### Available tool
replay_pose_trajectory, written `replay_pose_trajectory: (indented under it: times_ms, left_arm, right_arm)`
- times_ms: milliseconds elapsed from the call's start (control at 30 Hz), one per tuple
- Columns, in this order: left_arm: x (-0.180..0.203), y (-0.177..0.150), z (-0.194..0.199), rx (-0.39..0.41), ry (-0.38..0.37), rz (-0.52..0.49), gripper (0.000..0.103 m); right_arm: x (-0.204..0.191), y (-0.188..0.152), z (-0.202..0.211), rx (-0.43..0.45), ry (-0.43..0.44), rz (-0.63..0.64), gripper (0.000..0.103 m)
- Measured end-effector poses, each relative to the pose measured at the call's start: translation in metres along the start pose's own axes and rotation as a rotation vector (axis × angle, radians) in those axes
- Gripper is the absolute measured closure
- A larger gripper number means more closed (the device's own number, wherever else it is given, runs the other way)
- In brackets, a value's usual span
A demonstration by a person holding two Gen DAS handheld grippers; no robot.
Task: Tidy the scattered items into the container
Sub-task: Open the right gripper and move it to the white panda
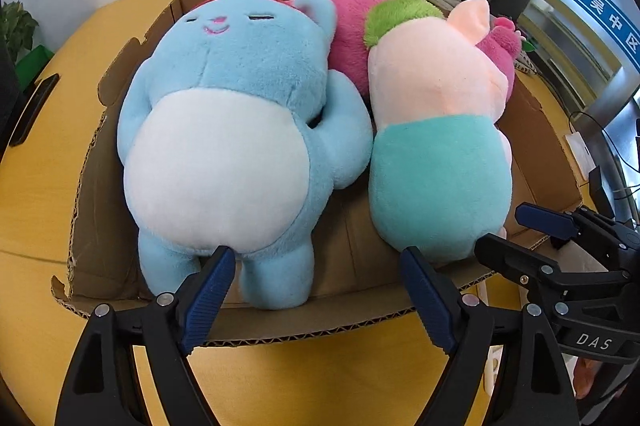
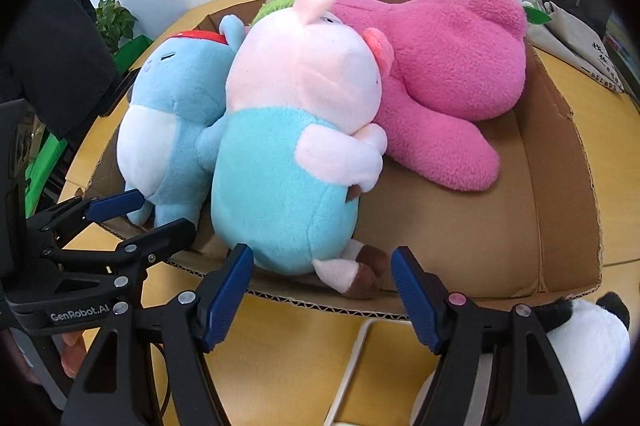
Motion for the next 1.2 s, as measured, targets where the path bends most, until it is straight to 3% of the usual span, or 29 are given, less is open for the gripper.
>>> replay_pose_trajectory:
  times_ms: [233,533,800,1200]
  left_arm:
    - [0.005,-0.003,0.026,0.047,0.038,0.019,0.016]
    - [0.014,0.011,0.076,0.144,0.102,0.032,0.003]
    - [0.013,0.001,0.083,0.148,0.121,0.042,0.003]
    - [0.007,-0.002,0.089,0.159,0.128,0.061,0.003]
  right_arm:
    - [-0.003,-0.018,0.019,0.049,-0.030,0.023,0.029]
    - [-0.001,-0.028,0.060,0.107,-0.068,0.042,0.026]
    - [0.016,-0.042,0.075,0.106,-0.098,0.055,0.026]
    - [0.012,-0.045,0.073,0.099,-0.098,0.071,0.026]
Point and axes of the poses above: each gripper's, at about its wrist camera, not at the fingertips, and z roughly against the way its jaws point, x to its right, y to its top, the point moved 9 cm from there along -z, roughly the way its jaws point, and after that the axes turned 9 degrees about -z, right-handed, at the moved point
